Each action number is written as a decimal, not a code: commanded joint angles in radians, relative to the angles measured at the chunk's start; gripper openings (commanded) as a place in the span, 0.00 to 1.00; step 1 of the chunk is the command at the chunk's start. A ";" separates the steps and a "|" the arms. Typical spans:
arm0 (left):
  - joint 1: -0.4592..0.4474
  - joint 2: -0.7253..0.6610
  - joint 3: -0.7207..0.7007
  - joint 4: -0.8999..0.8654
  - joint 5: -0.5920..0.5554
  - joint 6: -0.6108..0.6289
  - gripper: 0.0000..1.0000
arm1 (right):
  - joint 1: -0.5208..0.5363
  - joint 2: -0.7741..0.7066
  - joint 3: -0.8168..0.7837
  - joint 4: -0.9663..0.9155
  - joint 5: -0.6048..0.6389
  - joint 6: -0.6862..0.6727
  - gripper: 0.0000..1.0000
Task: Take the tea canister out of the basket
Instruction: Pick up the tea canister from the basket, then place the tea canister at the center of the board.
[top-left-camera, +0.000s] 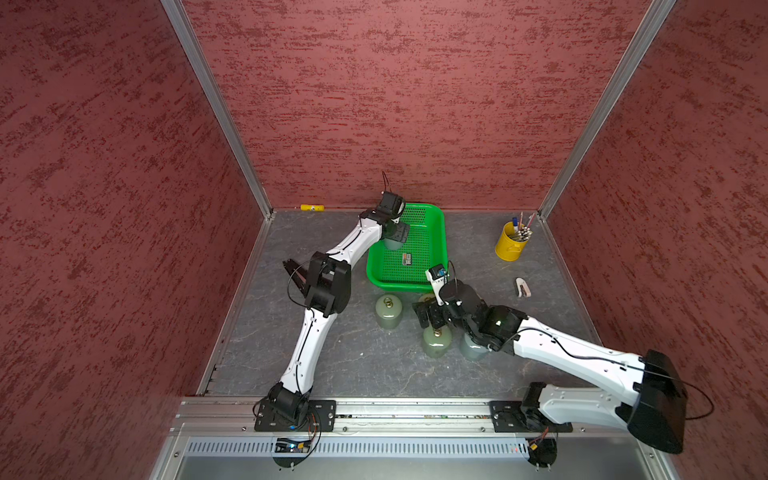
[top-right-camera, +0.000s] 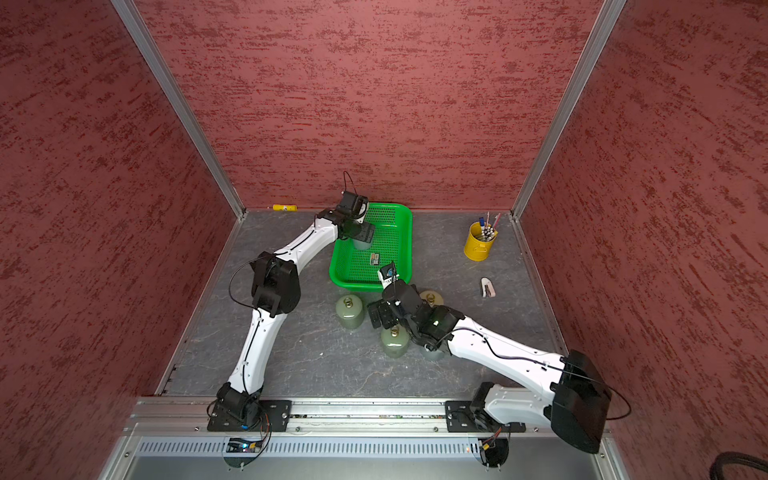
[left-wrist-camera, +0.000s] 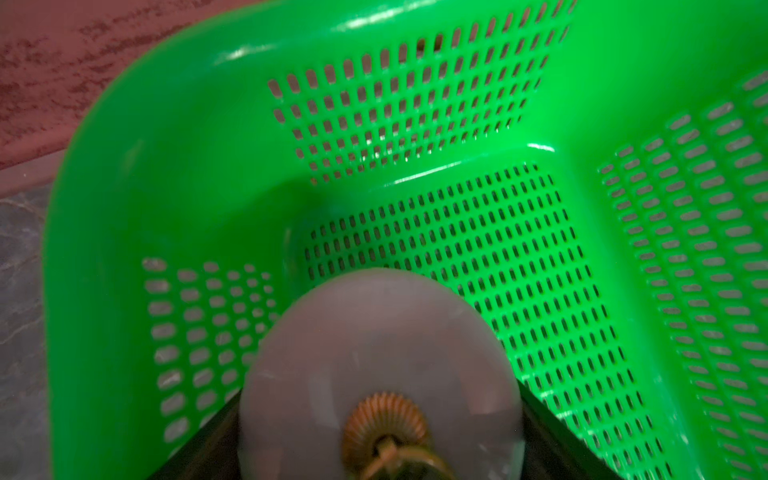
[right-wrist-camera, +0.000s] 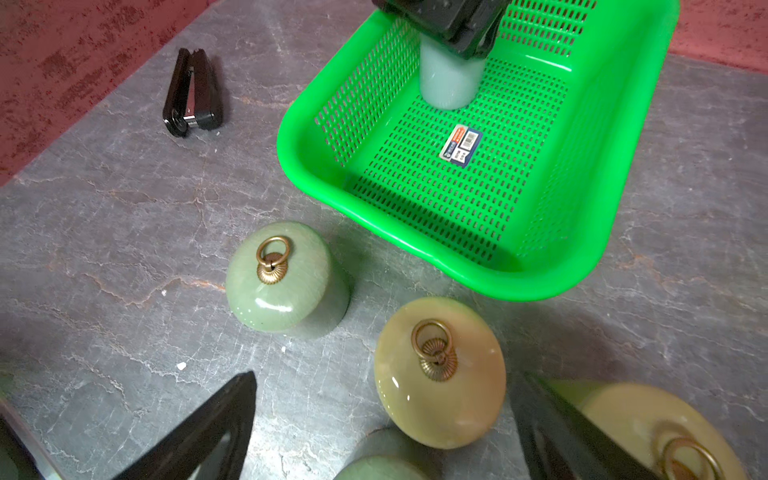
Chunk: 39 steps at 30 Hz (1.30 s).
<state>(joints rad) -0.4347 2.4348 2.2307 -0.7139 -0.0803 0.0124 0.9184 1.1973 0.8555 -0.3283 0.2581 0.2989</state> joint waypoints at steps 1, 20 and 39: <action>-0.004 -0.120 -0.021 0.076 -0.003 -0.012 0.37 | -0.010 -0.039 0.027 0.036 0.046 -0.001 0.98; -0.107 -0.671 -0.335 -0.003 0.027 0.012 0.37 | -0.118 0.033 0.140 -0.038 0.094 0.045 0.96; -0.424 -1.164 -0.895 -0.064 -0.098 -0.140 0.36 | -0.338 0.254 0.347 -0.115 -0.058 0.095 0.99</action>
<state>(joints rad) -0.8093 1.3373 1.3602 -0.8326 -0.1120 -0.0856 0.5980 1.4334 1.1572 -0.4282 0.2497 0.3851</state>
